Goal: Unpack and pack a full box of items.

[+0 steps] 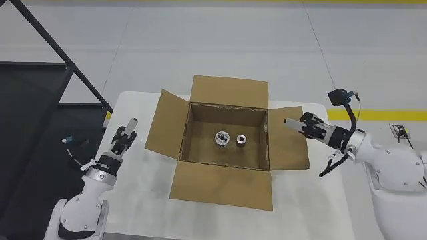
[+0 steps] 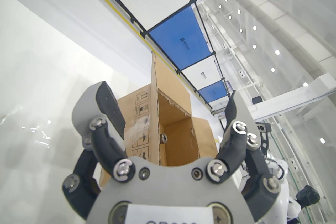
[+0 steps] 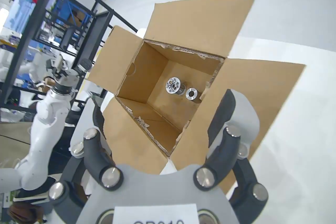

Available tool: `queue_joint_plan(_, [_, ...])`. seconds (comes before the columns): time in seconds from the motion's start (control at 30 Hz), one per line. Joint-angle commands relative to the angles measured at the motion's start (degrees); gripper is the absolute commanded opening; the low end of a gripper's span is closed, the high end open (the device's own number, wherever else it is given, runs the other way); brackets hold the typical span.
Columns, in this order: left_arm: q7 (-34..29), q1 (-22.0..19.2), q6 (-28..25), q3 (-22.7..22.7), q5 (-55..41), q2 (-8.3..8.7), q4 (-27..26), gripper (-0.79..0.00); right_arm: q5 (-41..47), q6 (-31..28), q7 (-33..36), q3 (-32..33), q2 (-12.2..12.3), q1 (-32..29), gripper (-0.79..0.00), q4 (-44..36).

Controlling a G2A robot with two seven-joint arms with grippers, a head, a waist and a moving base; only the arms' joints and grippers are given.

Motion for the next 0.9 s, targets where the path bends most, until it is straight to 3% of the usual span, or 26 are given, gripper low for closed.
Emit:
queue_joint_plan(0.0, [-1.2, -0.8, -0.6, 1.6, 0.5, -0.01, 0.5, 0.000, 1.9, 0.9, 0.8, 2.0, 0.3, -0.8, 0.000, 1.5])
queue_joint_plan(0.2, [-4.8, -0.9, -0.5, 3.1, -2.0, 0.08, -1.5, 0.000, 5.3, 6.8, 6.5, 3.5, 1.3, 0.4, 0.000, 8.6])
queue_joint_plan(0.47, [-10.9, -0.8, -0.8, 5.3, -5.0, 0.36, -4.3, 0.000, 7.2, 3.0, 16.0, -0.9, 2.2, 5.2, 0.000, 15.7])
queue_joint_plan(0.7, [-14.4, -1.5, -1.3, 9.7, -4.6, 0.39, -6.2, 0.000, 13.3, -2.5, 18.1, -5.4, 2.2, 8.0, 0.000, 15.5])
queue_joint_plan(0.87, [-14.4, -3.7, -0.9, 14.7, -1.4, 0.11, -3.8, 0.000, 19.5, -4.6, 18.5, -11.1, 1.5, 11.6, 0.000, 17.0])
